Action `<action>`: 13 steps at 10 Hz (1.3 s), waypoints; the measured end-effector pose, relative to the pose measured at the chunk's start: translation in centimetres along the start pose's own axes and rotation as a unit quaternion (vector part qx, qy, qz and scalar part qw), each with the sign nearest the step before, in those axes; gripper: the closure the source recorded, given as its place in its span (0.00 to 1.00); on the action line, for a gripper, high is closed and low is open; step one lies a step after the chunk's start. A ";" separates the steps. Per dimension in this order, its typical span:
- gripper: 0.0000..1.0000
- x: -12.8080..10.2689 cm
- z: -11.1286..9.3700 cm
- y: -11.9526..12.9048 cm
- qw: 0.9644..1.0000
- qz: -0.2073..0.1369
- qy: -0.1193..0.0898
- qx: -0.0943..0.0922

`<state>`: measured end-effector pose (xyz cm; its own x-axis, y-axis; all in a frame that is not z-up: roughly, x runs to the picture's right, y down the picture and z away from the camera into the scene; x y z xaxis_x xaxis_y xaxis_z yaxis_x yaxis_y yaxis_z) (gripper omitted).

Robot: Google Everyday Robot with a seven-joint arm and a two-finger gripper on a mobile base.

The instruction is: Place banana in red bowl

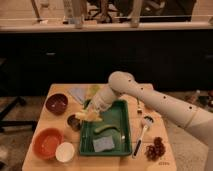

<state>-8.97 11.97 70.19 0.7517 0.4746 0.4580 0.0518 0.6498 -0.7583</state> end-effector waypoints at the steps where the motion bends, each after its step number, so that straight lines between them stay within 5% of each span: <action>1: 1.00 -1.3 -0.4 0.4 1.000 -0.011 -0.020 -0.004; 3: 1.00 -2.4 -0.5 1.1 0.997 -0.022 -0.072 -0.021; 6: 1.00 -2.8 1.4 1.7 0.991 -0.025 -0.116 -0.053; 8: 1.00 -2.9 2.3 2.1 0.989 -0.025 -0.127 -0.068; 13: 1.00 -2.9 2.2 2.1 0.989 -0.025 -0.127 -0.068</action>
<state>-12.50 13.25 68.33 0.5565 0.5888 0.5862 0.1863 0.5991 -0.7787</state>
